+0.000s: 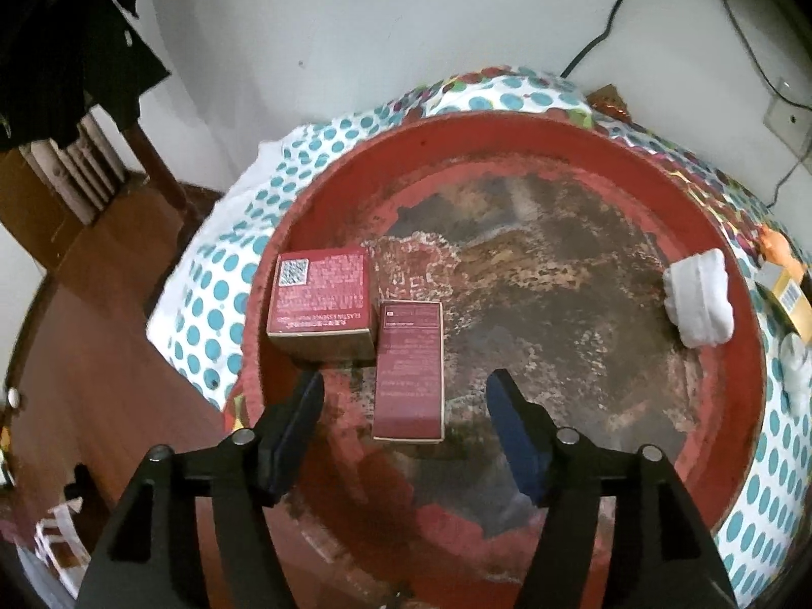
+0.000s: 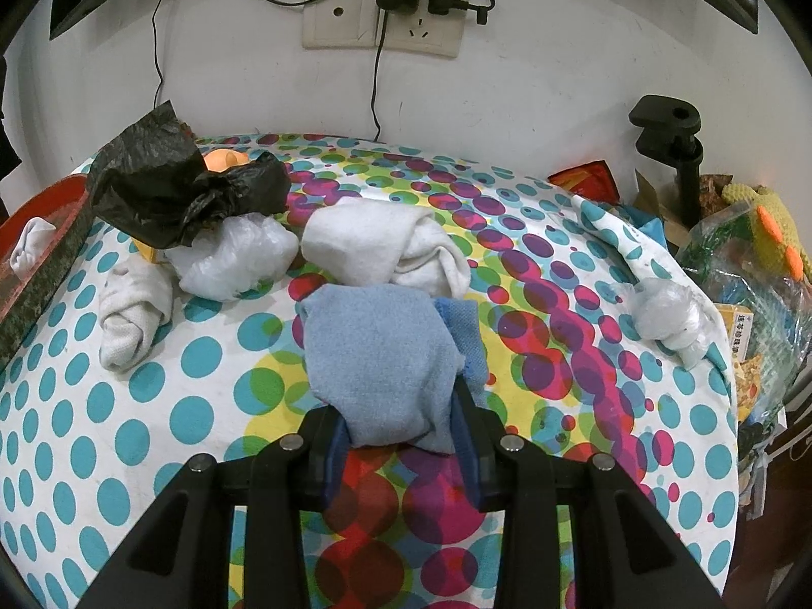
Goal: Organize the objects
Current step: 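Carry the tall red box into the red tray and release it beside the square box, then carry the blue sock into the red tray and release it with the right tool, then move the right tool to the white rolled towel on the bed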
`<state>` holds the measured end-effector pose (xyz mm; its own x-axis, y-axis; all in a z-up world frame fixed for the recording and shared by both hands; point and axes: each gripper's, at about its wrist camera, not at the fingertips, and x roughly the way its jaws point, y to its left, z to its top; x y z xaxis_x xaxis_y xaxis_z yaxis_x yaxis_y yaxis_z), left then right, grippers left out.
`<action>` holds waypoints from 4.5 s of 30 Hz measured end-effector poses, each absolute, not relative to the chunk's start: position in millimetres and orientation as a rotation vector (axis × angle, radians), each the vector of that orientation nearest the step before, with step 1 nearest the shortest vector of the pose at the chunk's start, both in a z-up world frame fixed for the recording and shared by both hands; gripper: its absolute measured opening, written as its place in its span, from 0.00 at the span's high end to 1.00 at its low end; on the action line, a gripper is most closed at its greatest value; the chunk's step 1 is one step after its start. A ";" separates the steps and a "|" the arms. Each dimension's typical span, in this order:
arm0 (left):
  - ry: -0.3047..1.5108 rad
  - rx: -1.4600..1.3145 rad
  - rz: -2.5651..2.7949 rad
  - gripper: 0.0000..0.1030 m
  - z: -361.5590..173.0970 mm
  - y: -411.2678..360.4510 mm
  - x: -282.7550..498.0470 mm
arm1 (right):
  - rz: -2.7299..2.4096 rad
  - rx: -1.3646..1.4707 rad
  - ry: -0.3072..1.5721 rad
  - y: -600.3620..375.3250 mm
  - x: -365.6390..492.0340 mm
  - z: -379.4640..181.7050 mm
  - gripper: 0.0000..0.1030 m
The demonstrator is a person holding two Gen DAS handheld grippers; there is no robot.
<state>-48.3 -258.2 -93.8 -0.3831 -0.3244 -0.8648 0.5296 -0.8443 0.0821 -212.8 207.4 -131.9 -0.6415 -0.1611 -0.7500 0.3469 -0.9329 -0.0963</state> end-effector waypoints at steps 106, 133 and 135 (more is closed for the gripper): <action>0.323 1.075 -2.227 0.02 -80.2 -297.6 26.9 | -2.224 0.972 0.478 -66.0 -89.1 -67.9 0.42; 0.202 1.102 -2.251 0.01 -81.5 -276.6 18.4 | -2.665 1.157 0.070 193.2 -237.1 -99.6 0.39; 0.183 1.103 -2.251 0.01 -81.5 -273.7 17.2 | -2.668 1.148 0.052 191.4 -247.6 -102.6 0.39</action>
